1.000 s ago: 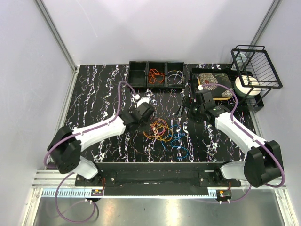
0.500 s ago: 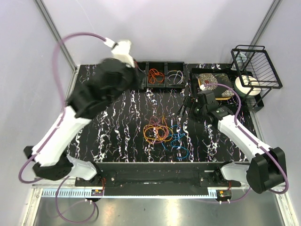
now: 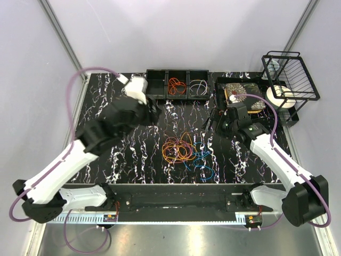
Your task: Untangle the cables
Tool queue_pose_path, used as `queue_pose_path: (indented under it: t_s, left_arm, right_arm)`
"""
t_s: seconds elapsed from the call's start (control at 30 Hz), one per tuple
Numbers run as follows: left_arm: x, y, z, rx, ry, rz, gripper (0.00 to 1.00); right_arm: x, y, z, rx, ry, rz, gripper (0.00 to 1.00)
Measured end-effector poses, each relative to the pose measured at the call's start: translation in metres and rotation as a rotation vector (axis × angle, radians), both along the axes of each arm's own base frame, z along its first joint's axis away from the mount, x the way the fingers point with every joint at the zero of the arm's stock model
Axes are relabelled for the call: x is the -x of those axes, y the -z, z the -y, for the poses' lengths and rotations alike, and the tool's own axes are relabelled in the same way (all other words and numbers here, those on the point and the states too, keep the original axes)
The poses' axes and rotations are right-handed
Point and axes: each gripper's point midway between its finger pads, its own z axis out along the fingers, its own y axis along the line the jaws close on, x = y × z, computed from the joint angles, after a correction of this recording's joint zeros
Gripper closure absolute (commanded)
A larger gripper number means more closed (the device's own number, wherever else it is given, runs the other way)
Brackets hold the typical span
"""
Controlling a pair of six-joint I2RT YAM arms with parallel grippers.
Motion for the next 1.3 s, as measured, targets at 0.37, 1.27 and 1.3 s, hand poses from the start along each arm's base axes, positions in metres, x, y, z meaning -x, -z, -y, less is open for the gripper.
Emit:
queue_pose_path:
  t_s: [0.37, 1.27, 1.3]
  left_arm:
    - [-0.004, 0.129, 0.001, -0.172, -0.046, -0.239, 0.18]
    - [-0.041, 0.333, 0.007, -0.294, -0.096, -0.585, 0.43]
    - [-0.041, 0.336, 0.008, -0.296, -0.097, -0.588, 0.44]
  right_arm:
    - [0.003, 0.004, 0.001, 0.006, 0.001, -0.016, 0.00]
    - [0.001, 0.043, 0.002, 0.063, 0.001, -0.128, 0.00]
    - [0.001, 0.044, 0.002, 0.064, 0.001, -0.130, 0.00]
